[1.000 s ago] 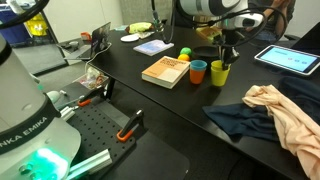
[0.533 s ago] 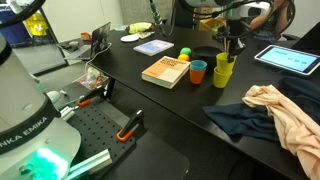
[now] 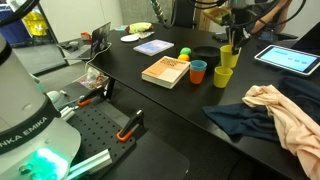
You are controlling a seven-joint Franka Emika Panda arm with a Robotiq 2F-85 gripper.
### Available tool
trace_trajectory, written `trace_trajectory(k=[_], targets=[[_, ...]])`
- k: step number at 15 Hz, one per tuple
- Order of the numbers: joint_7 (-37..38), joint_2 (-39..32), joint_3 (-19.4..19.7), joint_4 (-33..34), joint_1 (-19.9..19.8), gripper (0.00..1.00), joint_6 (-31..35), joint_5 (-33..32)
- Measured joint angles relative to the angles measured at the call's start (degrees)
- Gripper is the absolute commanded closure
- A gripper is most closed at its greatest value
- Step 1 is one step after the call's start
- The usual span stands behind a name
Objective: Unstack the cups
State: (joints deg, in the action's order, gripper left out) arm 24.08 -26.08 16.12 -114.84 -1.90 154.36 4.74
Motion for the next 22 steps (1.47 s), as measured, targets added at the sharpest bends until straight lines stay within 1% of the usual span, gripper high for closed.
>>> trace_trajectory(k=[5,12,17,19,22], targets=[[0.0,2.6,0.0,-2.0,-0.1,0.97,-3.4,-0.1],[0.5,4.3,0.1,-8.0,-0.3,0.97,-4.4,-0.5],[3.6,4.1,1.2,-12.0,-0.3,0.97,-2.1,-5.0],[4.3,3.6,1.3,-13.2,-0.2,0.97,-0.6,-5.4],[5.2,2.7,1.3,-14.7,0.2,0.97,3.3,-5.4]])
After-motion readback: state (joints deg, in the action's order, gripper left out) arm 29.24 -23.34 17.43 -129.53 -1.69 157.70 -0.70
